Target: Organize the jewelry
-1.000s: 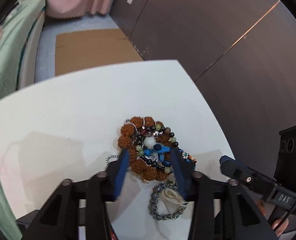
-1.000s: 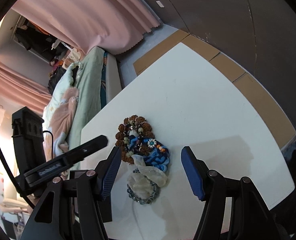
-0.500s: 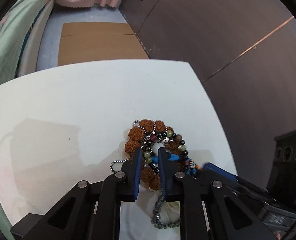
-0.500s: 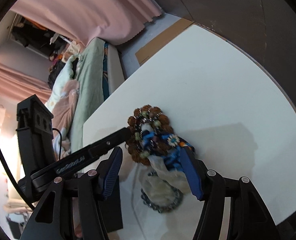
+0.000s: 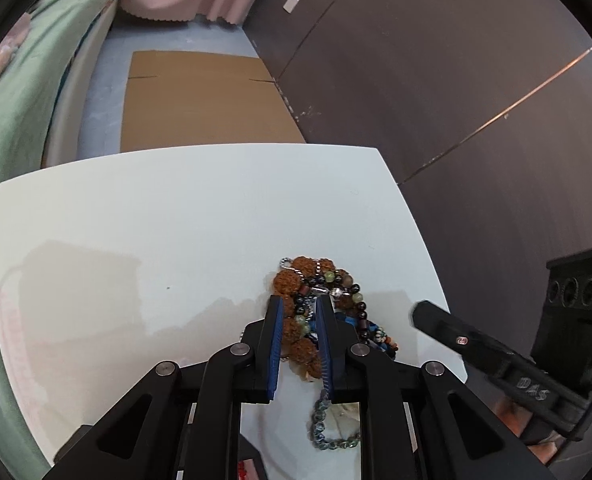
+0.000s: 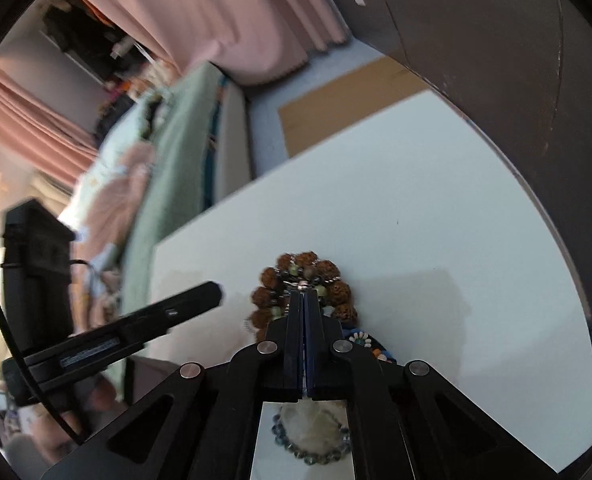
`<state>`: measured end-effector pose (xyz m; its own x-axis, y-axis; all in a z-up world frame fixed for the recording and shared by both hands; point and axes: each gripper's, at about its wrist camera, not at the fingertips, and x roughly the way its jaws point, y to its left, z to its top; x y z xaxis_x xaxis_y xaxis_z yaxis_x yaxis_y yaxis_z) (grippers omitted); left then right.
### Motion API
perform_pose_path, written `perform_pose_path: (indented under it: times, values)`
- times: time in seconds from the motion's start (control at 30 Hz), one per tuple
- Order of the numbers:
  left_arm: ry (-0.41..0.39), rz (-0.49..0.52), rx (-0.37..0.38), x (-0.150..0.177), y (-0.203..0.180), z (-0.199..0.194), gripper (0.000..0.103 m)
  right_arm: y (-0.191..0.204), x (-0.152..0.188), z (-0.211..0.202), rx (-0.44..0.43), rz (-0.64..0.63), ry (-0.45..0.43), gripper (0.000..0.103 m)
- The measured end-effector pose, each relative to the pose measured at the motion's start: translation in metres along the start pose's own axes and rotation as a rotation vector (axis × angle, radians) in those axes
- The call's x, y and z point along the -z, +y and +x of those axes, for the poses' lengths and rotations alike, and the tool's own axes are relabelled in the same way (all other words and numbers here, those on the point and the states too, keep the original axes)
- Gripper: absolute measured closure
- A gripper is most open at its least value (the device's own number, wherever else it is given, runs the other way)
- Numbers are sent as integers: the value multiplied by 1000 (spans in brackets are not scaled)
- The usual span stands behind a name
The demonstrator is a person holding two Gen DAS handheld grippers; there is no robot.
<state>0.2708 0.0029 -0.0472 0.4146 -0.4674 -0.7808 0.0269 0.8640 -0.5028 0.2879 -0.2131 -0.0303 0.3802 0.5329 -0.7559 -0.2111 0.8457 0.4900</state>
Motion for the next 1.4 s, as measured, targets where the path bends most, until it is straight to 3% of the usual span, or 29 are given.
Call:
perform_pose_path:
  times: [0.17,0.27,0.37,0.4,0.63,0.77,0.83,0.87,0.9,1.4]
  values:
    - [-4,12,-1,3,-4,4,86,-19,4,-30,-87,72,-72,101]
    - [-3,2,-7,6,-3,7,86,-23,2,-23,-50,113,-49,99]
    - [-4,-1,0,7,-4,7,86,-22,-1,2,-11,116,48,70]
    - [-6,1,5,8,-5,6,86,-19,-1,8,4,108,57,69]
    - [-5,3,-2,7,-5,6,86,-2,2,22,48,57,71,69]
    - [-29,-32,-34,4,7,-1,86,6,3,41,138,23,103,69]
    - [-32,-45,-34,4,11,-3,86,8,3,43,195,2,90,75]
    - [-31,-45,-36,4,12,-3,86,7,3,42,207,5,82,90]
    - [-29,-45,-38,4,12,-3,86,4,3,39,195,16,78,94]
    - [-2,41,-33,14,-14,17,86,-35,7,-38,-17,151,-106,93]
